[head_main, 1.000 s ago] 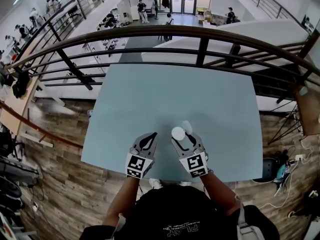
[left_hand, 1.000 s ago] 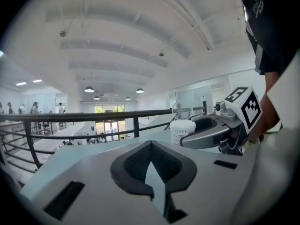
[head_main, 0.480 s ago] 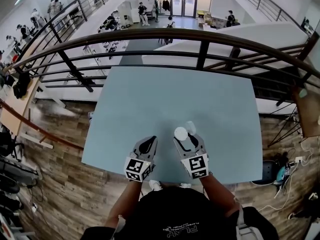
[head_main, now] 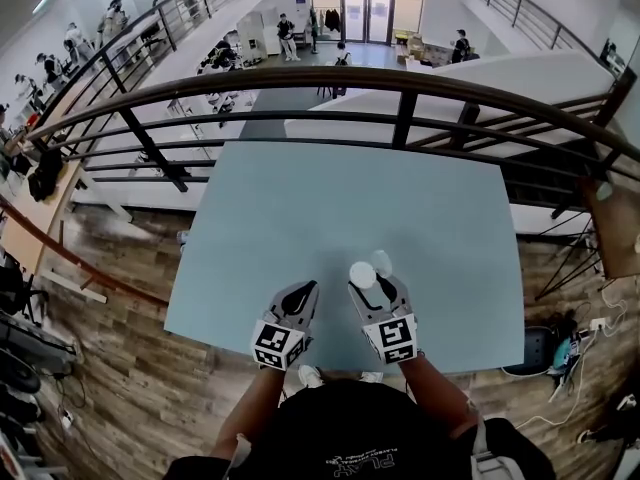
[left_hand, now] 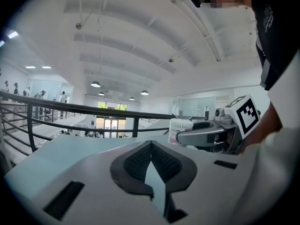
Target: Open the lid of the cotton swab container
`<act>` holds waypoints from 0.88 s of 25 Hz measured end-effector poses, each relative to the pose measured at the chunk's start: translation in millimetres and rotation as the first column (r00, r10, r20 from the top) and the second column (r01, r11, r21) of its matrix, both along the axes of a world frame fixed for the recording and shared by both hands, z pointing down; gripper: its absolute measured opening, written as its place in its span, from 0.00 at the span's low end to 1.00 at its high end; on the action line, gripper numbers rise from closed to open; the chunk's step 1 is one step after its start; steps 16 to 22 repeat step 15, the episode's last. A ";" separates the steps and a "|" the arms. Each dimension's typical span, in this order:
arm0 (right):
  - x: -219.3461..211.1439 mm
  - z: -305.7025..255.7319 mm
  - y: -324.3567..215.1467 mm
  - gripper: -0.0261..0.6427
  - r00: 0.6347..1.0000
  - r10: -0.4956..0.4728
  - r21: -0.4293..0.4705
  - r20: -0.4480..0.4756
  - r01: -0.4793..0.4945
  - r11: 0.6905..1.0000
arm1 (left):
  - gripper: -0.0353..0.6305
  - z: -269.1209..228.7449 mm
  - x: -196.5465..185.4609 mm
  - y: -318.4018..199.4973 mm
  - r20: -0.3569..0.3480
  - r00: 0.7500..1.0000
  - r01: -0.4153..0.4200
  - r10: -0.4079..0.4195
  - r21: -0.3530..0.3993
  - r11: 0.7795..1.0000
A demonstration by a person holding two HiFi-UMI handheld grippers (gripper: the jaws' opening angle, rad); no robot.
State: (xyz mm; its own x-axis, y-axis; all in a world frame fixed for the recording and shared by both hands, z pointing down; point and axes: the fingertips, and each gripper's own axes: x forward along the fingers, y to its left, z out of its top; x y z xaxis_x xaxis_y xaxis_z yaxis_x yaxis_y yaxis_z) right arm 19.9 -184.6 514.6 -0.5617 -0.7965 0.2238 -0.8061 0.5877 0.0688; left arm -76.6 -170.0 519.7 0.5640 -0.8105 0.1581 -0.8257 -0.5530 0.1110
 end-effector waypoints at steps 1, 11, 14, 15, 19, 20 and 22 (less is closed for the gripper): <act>0.7 0.6 0.8 0.39 1.000 0.000 0.000 0.001 0.000 1.000 | 0.07 -1.2 3.5 1.5 0.002 1.000 -0.013 0.013 0.004 1.000; 1.6 5.4 2.5 0.39 1.000 0.002 0.009 -0.008 -0.002 1.000 | 0.07 -2.1 10.7 6.2 0.010 0.998 -0.059 0.058 0.020 0.998; 4.0 4.6 2.3 0.39 1.000 0.005 0.011 -0.010 -0.005 1.000 | 0.07 -1.9 12.1 7.3 0.012 0.998 -0.059 0.059 0.007 0.998; 5.3 4.6 2.1 0.39 1.000 0.006 0.014 -0.011 -0.006 1.000 | 0.07 -2.5 12.7 7.5 0.009 0.998 -0.060 0.060 0.008 0.998; 5.3 4.6 2.1 0.39 1.000 0.006 0.014 -0.011 -0.006 1.000 | 0.07 -2.5 12.7 7.5 0.009 0.998 -0.060 0.060 0.008 0.998; 5.3 4.6 2.1 0.39 1.000 0.006 0.014 -0.011 -0.006 1.000 | 0.07 -2.5 12.7 7.5 0.009 0.998 -0.060 0.060 0.008 0.998; 5.3 4.6 2.1 0.39 1.000 0.006 0.014 -0.011 -0.006 1.000 | 0.07 -2.5 12.7 7.5 0.009 0.998 -0.060 0.060 0.008 0.998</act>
